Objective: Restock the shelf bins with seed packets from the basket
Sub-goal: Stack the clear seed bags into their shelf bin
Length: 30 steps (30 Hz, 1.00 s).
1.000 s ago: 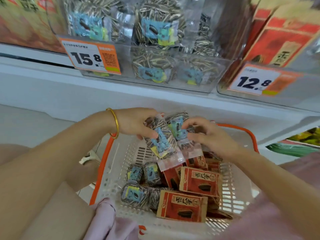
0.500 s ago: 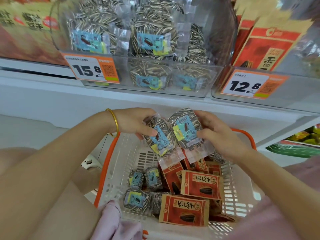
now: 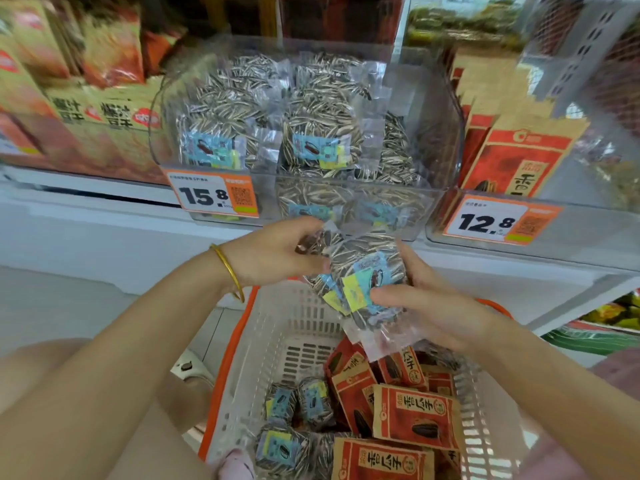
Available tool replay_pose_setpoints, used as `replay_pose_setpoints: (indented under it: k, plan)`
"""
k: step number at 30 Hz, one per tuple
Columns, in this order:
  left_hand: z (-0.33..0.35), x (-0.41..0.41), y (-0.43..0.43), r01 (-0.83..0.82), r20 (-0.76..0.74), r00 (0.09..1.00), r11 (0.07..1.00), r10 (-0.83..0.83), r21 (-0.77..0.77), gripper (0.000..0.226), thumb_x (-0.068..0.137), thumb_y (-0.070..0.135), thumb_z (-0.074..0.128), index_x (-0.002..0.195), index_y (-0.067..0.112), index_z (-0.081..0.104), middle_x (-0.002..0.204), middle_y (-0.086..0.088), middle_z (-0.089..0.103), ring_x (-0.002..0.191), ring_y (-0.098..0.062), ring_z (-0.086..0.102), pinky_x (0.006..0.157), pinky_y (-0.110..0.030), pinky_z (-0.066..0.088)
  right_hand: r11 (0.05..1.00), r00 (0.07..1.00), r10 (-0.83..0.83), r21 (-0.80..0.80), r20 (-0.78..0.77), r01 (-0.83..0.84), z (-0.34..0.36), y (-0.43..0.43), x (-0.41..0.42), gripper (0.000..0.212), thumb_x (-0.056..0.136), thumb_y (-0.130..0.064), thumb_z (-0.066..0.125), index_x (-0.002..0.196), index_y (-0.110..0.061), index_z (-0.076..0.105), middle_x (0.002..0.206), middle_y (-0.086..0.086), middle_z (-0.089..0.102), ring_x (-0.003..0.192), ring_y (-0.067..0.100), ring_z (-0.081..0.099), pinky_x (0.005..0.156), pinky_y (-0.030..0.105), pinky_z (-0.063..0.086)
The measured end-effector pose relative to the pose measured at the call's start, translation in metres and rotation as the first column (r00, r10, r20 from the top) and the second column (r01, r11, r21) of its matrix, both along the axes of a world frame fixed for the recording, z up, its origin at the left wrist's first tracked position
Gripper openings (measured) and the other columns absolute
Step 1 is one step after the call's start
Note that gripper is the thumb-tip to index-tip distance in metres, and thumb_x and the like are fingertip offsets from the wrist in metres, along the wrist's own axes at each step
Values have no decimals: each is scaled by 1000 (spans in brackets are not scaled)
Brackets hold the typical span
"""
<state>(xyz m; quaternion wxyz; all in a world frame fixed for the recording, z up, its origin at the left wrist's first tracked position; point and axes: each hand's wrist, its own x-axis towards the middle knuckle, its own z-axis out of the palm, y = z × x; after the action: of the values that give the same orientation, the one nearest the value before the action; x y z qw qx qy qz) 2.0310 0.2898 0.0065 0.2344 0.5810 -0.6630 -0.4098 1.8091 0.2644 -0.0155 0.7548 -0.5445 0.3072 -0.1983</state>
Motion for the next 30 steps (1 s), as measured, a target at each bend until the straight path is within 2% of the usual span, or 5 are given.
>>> replay_pose_setpoints:
  k: [3,6,12,23,30]
  plan:
    - [21,5,2,-62,-79,996,987,50,-148,35,77,35,70,104,39,49,99,-10,55,81,-7,56,76,-32,52,969,999,-42,-245,-16,37,35,-10,12,53,81,-1,66,102,-43,42,87,-22,70,83,-2,67,70,13,52]
    - [39,14,-2,-328,-329,918,890,221,-318,31,89,10,59,114,27,51,96,5,56,79,4,60,72,-19,55,832,995,-85,-553,-60,38,87,-30,22,44,74,-12,70,101,-38,48,86,-25,66,84,-5,63,71,12,50]
    - [39,38,-11,-351,-68,841,447,537,-823,34,81,4,49,114,7,58,107,-1,55,102,-15,52,88,-15,38,482,943,-211,-867,-257,-129,148,-67,53,37,82,-19,68,108,-22,42,83,-10,50,64,-3,50,57,16,43]
    - [21,35,-18,-114,282,731,519,621,-847,38,80,11,46,115,8,59,126,-10,56,115,-36,48,92,-49,39,172,858,-308,-911,-411,-374,109,-77,85,52,76,-34,69,109,0,49,102,12,45,96,24,41,78,33,29]
    - [17,37,-18,-103,293,721,515,628,-851,35,83,11,47,115,12,61,125,-7,56,116,-34,47,93,-44,36,470,894,-326,-873,-308,-129,122,-74,69,30,81,-23,69,103,-9,56,99,8,61,81,19,59,68,30,45]
